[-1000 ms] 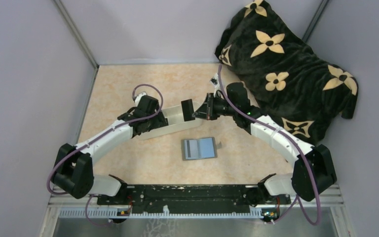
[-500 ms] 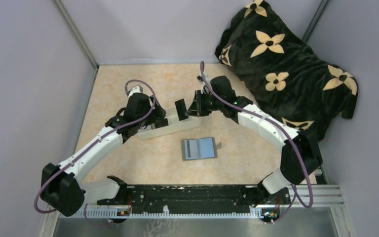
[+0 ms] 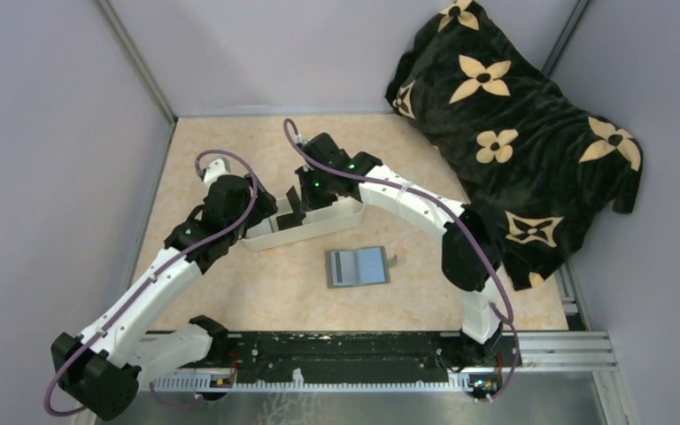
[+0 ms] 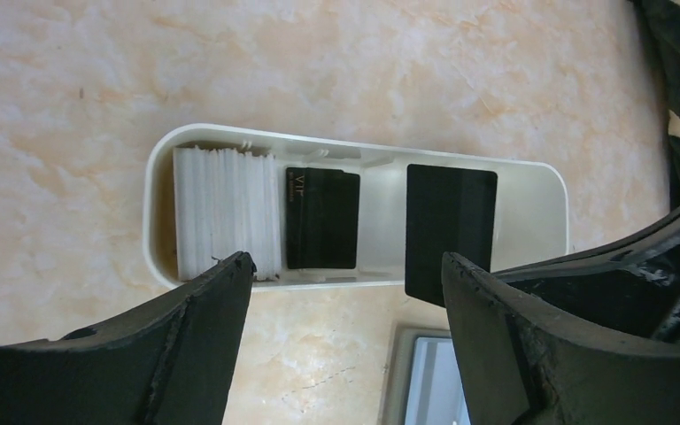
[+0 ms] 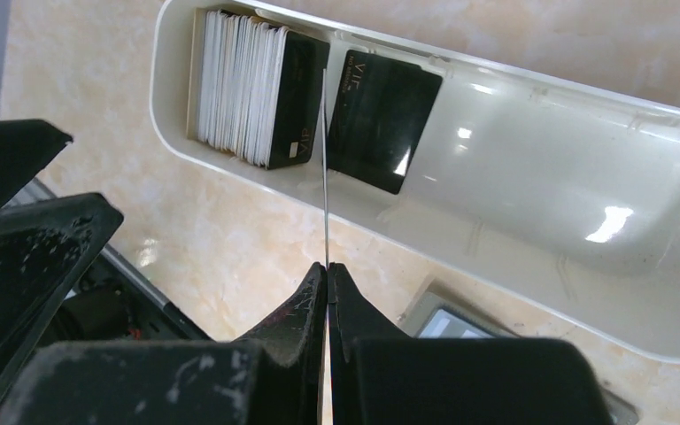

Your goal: Take the credit cards out of the card holder

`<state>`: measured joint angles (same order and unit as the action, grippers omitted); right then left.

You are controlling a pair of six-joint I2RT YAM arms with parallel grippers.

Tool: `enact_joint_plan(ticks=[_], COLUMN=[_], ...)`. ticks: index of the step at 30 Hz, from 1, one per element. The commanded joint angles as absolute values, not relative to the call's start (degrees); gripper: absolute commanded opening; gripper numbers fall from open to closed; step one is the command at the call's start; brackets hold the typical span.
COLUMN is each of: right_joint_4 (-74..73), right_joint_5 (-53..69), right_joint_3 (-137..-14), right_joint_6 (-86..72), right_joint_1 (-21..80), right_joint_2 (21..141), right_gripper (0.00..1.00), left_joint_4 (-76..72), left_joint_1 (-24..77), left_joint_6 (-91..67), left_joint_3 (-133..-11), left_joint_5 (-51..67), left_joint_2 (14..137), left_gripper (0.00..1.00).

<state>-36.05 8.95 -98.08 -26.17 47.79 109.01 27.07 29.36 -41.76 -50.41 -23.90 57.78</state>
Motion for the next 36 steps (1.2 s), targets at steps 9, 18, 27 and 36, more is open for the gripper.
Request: enact_joint_plan(ticks=[9,18,27,36], right_joint_4=[-46.03,-48.26,-51.97,-55.16], right_joint_5=[-0.51,-2.85,-4.42,-3.50], right_joint_3=[-112.64,-117.14,-124.56,-127.90], right_joint_6=[-25.78,-26.14,-26.20,-26.02], right_joint_1=[53.50,54.49,54.50,54.51], right_joint_2=[119.01,122.59,126.04,128.75], right_gripper=[0.00,0.00,0.00,0.00], left_joint_4=[32.88,32.52,31.82,31.82], left_joint_1=[28.67,28.52,28.34,28.37], left_joint_6=[-42.54,-42.57,-42.19,-41.97], left_joint_3=[-47.23,-45.75,-45.64,-45.00], left_joint_5=[-29.19,-27.67,-26.91,-26.77], left_joint_2=[51.39,50.80,51.12,50.39], left_gripper=[0.85,0.85,0.85,0.85])
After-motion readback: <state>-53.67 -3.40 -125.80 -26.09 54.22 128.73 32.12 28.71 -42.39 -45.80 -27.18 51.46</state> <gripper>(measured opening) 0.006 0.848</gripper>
